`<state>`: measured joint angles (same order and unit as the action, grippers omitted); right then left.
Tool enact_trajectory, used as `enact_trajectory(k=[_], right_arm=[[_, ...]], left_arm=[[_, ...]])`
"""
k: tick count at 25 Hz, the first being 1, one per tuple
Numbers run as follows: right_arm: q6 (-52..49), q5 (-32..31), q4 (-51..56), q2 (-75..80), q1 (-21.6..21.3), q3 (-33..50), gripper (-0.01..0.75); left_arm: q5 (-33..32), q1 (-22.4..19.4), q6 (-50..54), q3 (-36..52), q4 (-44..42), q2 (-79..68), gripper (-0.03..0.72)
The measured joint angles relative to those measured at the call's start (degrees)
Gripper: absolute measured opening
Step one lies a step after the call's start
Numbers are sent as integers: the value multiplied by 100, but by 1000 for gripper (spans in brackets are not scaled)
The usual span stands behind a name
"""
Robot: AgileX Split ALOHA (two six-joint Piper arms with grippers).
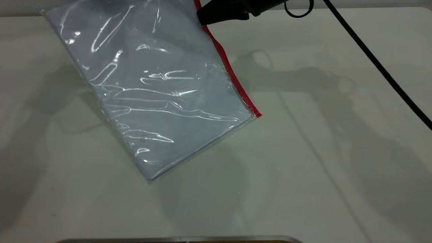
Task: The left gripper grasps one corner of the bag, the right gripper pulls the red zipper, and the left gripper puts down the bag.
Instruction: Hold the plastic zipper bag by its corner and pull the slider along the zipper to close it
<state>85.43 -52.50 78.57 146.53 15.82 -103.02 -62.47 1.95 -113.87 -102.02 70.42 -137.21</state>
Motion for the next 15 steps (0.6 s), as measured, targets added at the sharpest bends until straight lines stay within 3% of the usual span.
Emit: enact_trajectory(k=[9,15], right_arm=[[-145,464,-1166,158,-319,60,41],[-812,151,-2294,157,-420,60,44]], left_arm=[[-35,-225,-359,-6,1031,19,50],[-35,-237,-386,-6,1067,24,50]])
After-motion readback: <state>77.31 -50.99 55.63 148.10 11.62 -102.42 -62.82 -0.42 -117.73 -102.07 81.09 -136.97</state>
